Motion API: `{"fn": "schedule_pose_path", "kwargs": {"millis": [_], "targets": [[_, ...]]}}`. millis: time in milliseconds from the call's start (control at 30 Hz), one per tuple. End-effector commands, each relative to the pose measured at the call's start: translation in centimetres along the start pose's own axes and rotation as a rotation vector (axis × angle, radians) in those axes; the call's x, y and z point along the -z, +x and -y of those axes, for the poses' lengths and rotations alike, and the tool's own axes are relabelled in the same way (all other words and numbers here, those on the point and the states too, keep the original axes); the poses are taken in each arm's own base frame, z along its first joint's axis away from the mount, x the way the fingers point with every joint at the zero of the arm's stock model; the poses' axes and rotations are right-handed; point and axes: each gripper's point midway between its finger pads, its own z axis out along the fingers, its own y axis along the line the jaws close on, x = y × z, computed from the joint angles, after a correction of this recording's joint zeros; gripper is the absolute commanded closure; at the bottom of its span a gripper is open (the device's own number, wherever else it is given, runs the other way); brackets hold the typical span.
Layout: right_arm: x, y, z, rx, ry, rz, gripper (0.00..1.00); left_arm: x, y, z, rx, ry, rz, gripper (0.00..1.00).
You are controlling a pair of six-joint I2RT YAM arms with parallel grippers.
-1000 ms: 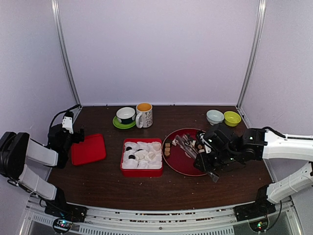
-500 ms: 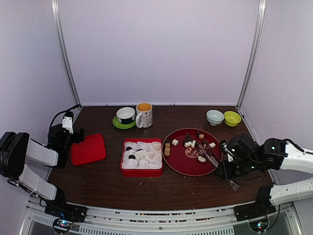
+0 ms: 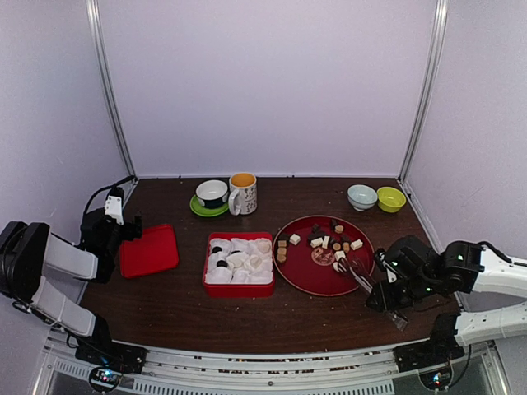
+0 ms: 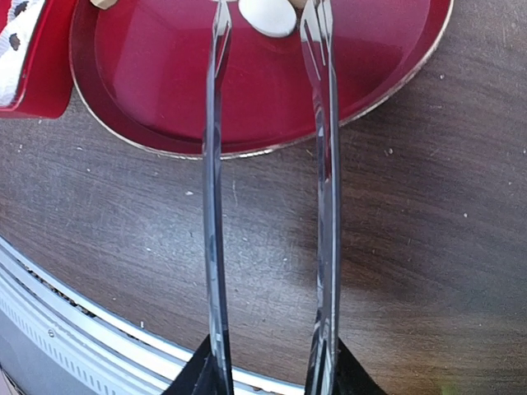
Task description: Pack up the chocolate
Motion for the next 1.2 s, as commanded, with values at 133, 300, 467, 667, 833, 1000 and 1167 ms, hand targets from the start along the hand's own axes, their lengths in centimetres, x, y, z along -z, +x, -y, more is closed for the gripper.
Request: {"fn": "schedule_pose_path", "kwargs": {"millis": [133, 300, 467, 667, 833, 1000, 1167], "targets": [[-0.8, 0.8, 0.2, -0.027, -0.021, -0.017, 0.62, 0.0, -1.2, -0.3, 0.011, -0.006, 0.057, 0.02], [-1.2, 0.8, 0.3, -0.020, -0.009, -0.028, 0.61, 0.0, -1.2, -0.3, 0.011, -0.006, 0.055, 0.02], [-1.9, 0.2, 0.1, -0.020, -0.006, -0.030, 0.60, 0.1, -1.1, -0.3, 0.011, -0.006, 0.054, 0.02], [-2.7, -0.6, -0.5, 0.006, -0.012, -0.039, 0.58, 0.1, -1.1, -0.3, 0.011, -0.006, 0.054, 0.02], [-3.2, -1.5, -1.0, 0.033, 0.003, -0.057, 0.60, 0.1, -1.2, -0.3, 0.011, -0.006, 0.054, 0.02], [-3.7, -2.2, -1.6, 0.057, 0.014, -0.071, 0.64, 0.1, -1.1, -0.3, 0.011, -0.006, 0.054, 0.02], [-3.5, -2.6, -1.9, 0.075, 0.016, -0.078, 0.69, 0.1, -1.2, -0.3, 0.011, -0.006, 0.056, 0.02]]}}
